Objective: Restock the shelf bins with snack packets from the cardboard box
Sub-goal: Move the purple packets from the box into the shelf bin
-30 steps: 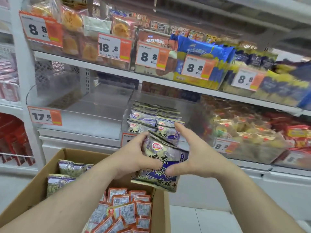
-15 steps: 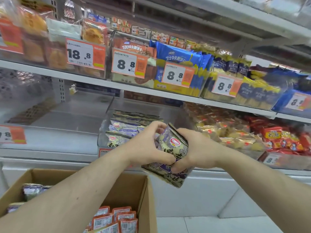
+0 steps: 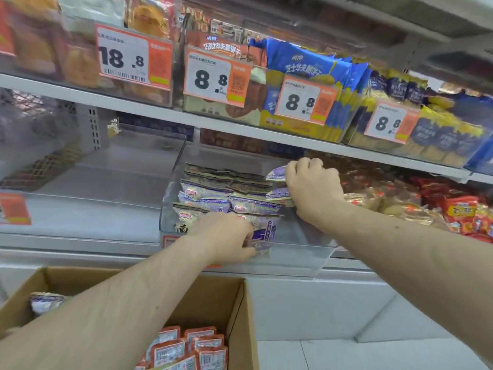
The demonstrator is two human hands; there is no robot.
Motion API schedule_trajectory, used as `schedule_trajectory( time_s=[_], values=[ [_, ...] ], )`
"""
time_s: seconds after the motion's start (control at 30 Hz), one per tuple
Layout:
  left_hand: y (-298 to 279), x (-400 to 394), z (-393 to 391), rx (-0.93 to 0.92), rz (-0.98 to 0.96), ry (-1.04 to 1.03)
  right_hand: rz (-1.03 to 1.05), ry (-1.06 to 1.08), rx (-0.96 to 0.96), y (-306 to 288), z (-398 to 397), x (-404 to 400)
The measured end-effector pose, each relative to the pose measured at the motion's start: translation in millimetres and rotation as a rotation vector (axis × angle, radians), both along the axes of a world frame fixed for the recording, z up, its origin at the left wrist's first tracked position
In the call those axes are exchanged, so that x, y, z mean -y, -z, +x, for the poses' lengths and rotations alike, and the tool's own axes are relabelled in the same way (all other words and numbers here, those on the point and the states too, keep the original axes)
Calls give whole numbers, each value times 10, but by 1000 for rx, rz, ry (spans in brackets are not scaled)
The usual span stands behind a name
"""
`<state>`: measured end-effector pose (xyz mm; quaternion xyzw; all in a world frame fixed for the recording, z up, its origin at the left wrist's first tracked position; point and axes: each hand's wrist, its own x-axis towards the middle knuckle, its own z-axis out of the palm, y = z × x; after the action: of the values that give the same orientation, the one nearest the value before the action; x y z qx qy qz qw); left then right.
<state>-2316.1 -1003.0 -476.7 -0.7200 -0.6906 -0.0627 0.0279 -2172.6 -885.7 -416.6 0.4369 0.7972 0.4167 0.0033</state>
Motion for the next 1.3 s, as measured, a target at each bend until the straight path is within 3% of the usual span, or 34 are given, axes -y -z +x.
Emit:
schedule_trajectory(
  time_s=[0.2, 0.4, 0.57, 0.67, 0.87, 1.03, 1.2, 1.3],
  values=[
    [60, -27, 15, 62, -2, -7, -49, 98, 70, 42, -422, -339],
    [85, -75, -27, -1, 17, 9, -120, 135, 151, 63, -677, -693],
    [109, -85, -26, 18, 30, 4, -360, 32, 82, -22, -695, -962],
    [101, -76, -30, 43, 26, 2, -526, 86, 43, -80, -586, -1120],
    [103, -74, -45, 52, 27, 8, -395, 232, 206, 148, -552, -1216],
    [120, -64, -61, 63, 29, 8, -482, 204, -7, 250, -567, -1195],
    [131, -69, -64, 60, 22, 4, -674, 165, -113, 292, -571, -1242],
    [124, -70, -69, 59, 13, -2, -676, 155, -135, 390, -570, -1240]
  ],
)
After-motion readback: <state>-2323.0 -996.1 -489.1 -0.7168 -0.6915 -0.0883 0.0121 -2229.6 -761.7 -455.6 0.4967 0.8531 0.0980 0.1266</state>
